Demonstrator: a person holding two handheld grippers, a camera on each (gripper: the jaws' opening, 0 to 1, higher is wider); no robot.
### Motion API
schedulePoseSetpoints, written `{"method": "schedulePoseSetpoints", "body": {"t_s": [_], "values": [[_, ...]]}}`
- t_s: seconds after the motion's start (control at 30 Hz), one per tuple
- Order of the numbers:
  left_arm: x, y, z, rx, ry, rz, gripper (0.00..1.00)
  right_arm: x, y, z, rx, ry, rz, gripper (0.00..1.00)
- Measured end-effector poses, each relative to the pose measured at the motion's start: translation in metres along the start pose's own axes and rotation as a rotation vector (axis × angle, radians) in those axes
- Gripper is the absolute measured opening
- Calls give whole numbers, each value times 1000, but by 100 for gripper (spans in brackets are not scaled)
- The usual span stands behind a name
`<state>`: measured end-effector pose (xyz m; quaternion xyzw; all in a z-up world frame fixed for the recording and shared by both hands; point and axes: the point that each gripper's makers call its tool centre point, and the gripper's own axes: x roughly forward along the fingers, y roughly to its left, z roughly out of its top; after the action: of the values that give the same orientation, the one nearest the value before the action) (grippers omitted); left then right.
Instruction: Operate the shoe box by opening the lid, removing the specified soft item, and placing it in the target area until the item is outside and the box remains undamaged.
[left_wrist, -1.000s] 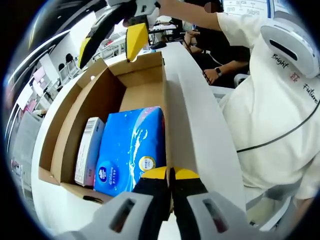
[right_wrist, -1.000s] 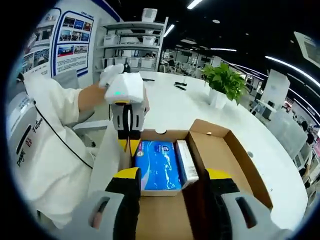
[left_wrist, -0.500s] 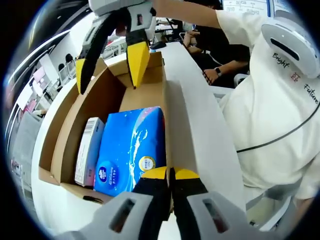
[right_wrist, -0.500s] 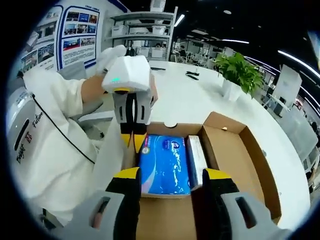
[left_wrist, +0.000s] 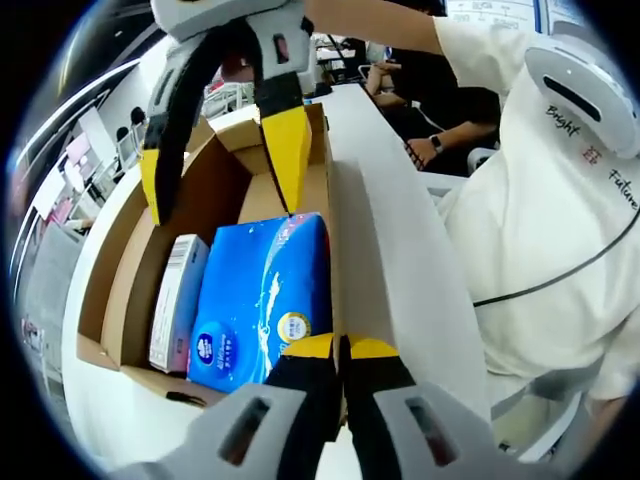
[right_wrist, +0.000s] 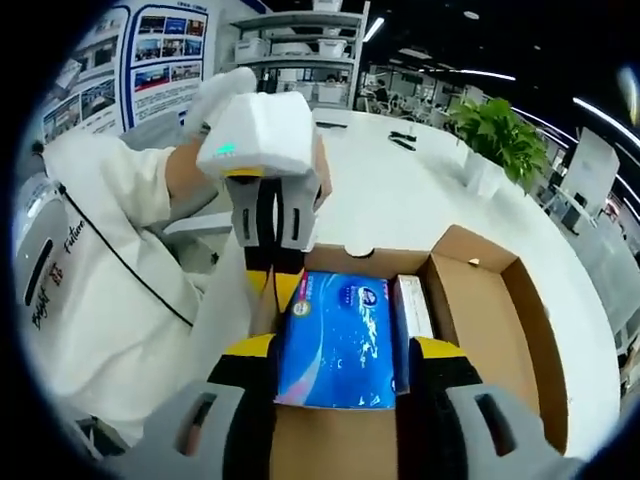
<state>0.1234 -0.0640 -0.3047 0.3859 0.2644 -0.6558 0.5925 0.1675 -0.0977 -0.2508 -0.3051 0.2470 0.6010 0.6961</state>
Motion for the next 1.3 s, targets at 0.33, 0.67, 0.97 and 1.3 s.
{"method": "schedulePoseSetpoints", "body": {"t_s": [0.33, 0.67, 0.97, 1.3], "values": [[0, 0, 0, -4, 0, 1, 1, 28, -3, -12, -3, 77, 34, 54], [0, 1, -1, -4, 2, 2, 1, 29, -2, -22, 14, 122, 65, 55], [0, 1, 0, -4, 3, 5, 1, 47, 5, -28, 13, 157, 101, 63], [0, 1, 0, -3, 1, 5, 1, 49, 2, -29, 46, 207, 105, 61]]}}
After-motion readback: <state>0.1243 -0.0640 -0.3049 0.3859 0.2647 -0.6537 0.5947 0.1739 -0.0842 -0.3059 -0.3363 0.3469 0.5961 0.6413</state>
